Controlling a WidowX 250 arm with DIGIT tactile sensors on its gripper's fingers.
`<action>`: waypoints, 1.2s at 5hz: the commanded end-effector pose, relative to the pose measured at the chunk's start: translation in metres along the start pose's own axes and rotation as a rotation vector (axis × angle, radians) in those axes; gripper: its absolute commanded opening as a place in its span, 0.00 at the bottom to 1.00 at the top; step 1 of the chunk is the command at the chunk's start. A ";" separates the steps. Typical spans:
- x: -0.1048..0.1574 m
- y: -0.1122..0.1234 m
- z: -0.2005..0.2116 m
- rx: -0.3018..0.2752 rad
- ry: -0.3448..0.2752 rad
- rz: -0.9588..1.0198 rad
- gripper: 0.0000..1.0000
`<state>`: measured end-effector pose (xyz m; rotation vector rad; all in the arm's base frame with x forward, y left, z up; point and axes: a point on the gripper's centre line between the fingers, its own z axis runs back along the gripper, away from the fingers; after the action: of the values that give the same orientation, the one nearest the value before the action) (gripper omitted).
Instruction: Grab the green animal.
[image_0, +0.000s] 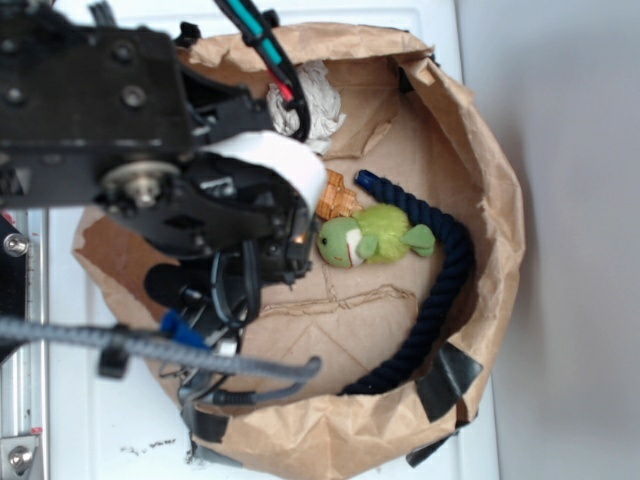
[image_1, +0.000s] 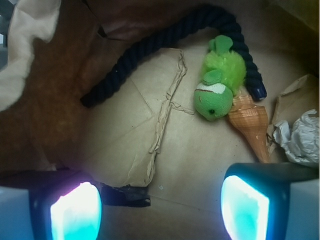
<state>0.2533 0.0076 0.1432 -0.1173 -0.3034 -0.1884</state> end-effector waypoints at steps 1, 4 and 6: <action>0.008 0.000 0.011 0.013 -0.039 -0.014 1.00; 0.021 0.012 0.014 0.013 -0.107 0.005 1.00; 0.061 0.032 0.014 0.031 -0.126 0.103 1.00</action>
<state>0.3031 0.0253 0.1477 -0.1316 -0.3524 -0.0874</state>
